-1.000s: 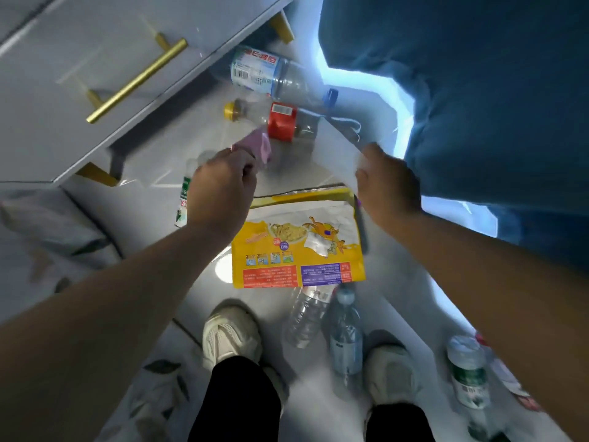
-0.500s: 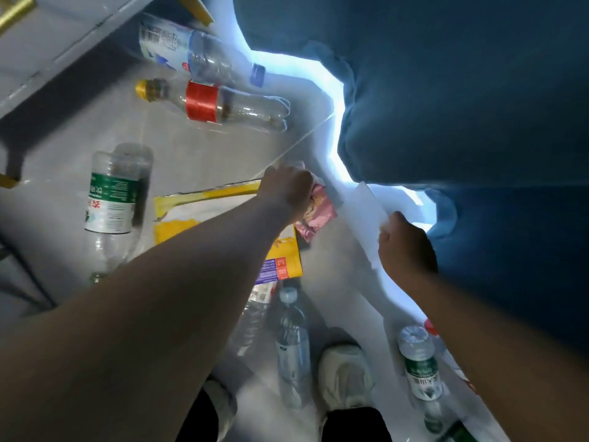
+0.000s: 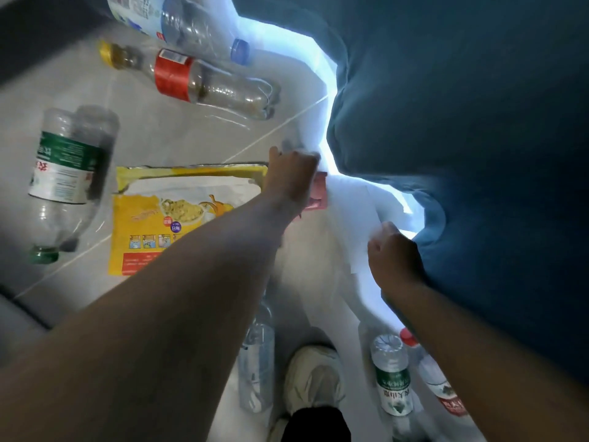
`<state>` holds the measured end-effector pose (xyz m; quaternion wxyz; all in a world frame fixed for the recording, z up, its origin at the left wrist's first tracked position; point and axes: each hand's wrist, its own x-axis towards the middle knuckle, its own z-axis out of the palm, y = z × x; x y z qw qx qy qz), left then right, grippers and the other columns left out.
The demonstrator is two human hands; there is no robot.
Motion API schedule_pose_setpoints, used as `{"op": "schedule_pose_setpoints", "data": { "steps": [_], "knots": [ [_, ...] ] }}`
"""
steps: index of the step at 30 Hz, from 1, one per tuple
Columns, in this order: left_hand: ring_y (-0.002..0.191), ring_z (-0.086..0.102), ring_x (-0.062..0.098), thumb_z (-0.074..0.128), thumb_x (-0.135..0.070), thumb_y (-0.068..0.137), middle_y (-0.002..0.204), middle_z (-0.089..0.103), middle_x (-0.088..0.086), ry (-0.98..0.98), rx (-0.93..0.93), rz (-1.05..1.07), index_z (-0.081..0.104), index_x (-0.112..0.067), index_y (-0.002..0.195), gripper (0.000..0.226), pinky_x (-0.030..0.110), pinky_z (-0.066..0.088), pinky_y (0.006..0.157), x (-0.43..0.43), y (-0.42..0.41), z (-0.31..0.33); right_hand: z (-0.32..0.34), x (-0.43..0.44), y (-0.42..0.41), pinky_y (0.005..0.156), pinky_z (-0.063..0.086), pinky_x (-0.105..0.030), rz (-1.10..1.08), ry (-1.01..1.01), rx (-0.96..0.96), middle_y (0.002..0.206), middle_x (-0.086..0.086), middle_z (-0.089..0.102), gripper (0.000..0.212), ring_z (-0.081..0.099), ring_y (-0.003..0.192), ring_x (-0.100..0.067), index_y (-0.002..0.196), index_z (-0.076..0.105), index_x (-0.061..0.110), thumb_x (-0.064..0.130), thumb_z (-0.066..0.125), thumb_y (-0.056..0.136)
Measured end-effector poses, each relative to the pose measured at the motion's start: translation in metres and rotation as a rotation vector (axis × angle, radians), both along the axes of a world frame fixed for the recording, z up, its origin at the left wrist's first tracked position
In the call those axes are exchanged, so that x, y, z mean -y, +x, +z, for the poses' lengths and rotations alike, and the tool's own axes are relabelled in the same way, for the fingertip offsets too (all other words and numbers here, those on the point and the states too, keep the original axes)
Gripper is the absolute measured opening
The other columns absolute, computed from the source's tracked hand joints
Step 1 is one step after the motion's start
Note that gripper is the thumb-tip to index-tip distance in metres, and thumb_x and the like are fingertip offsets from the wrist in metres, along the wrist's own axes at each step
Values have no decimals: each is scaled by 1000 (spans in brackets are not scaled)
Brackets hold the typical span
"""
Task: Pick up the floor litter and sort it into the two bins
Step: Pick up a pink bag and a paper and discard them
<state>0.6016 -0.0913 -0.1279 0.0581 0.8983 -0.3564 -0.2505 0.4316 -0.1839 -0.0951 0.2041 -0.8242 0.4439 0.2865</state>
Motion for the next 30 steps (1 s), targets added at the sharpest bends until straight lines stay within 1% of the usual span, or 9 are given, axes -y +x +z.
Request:
{"op": "schedule_pose_setpoints", "data": {
  "steps": [3, 6, 9, 11, 16, 19, 21, 26, 30],
  "knots": [
    [96, 60, 31, 60, -19, 87, 104, 66, 8, -201, -132, 139, 60, -14, 102, 16, 35, 36, 83, 3, -16, 35, 20, -1, -4, 66, 32, -30, 28, 12, 1, 77, -7, 44, 13, 48, 76, -29, 88, 36, 14, 13, 44, 98],
    [88, 62, 35, 56, -18, 87, 93, 69, 12, -247, -242, 359, 61, -12, 90, 8, 36, 41, 77, -20, -32, 76, 59, -10, -4, 66, 37, -29, 53, 46, -32, 72, 1, 39, 12, 54, 82, -32, 87, 37, 14, 11, 44, 96],
    [82, 61, 36, 57, -14, 87, 84, 68, 14, -232, -329, 540, 57, -14, 79, 7, 38, 45, 72, -61, -39, 124, 116, -27, 4, 64, 37, -32, -49, 25, 24, 82, -11, 51, 17, 49, 76, -31, 82, 37, 12, 16, 44, 97],
    [77, 59, 34, 59, -13, 86, 80, 66, 13, -234, -363, 602, 55, -14, 76, 11, 37, 45, 68, -91, -35, 167, 159, -42, 11, 65, 44, -35, -72, 54, 47, 90, -17, 59, 14, 54, 79, -34, 82, 40, 12, 16, 45, 95],
    [69, 46, 24, 63, -9, 79, 70, 54, 4, -165, -381, 711, 53, -13, 75, 12, 29, 27, 58, -166, -11, 284, 275, -88, 23, 70, 50, -42, -201, 101, 95, 93, -24, 61, 16, 59, 86, -40, 79, 38, 13, 10, 47, 91],
    [71, 45, 24, 62, -9, 81, 71, 52, 6, -119, -418, 714, 56, -9, 78, 7, 28, 22, 57, -198, 3, 364, 353, -120, 26, 72, 44, -36, -330, 146, 139, 98, -21, 61, 2, 58, 91, -36, 89, 47, 8, 9, 47, 91],
    [70, 45, 25, 63, -8, 80, 69, 51, 7, -120, -443, 683, 55, -8, 76, 8, 28, 20, 55, -211, 9, 418, 404, -141, 27, 70, 39, -32, -438, 174, 195, 99, -19, 61, 10, 57, 91, -32, 97, 52, 2, 8, 47, 91],
    [69, 48, 25, 68, -7, 74, 69, 53, 10, -134, -487, 633, 53, -9, 70, 15, 32, 34, 61, -234, 7, 534, 520, -176, 17, 76, 44, -34, -598, 199, 291, 103, -17, 61, 17, 55, 92, -30, 104, 53, 2, 12, 47, 91],
    [65, 46, 23, 73, -12, 70, 60, 50, 1, -180, -545, 595, 47, -19, 63, 28, 31, 35, 59, -239, -16, 611, 594, -192, -19, 76, 47, -36, -671, 187, 351, 100, -12, 59, 17, 56, 92, -30, 103, 53, 3, 14, 46, 91]
  ]
}}
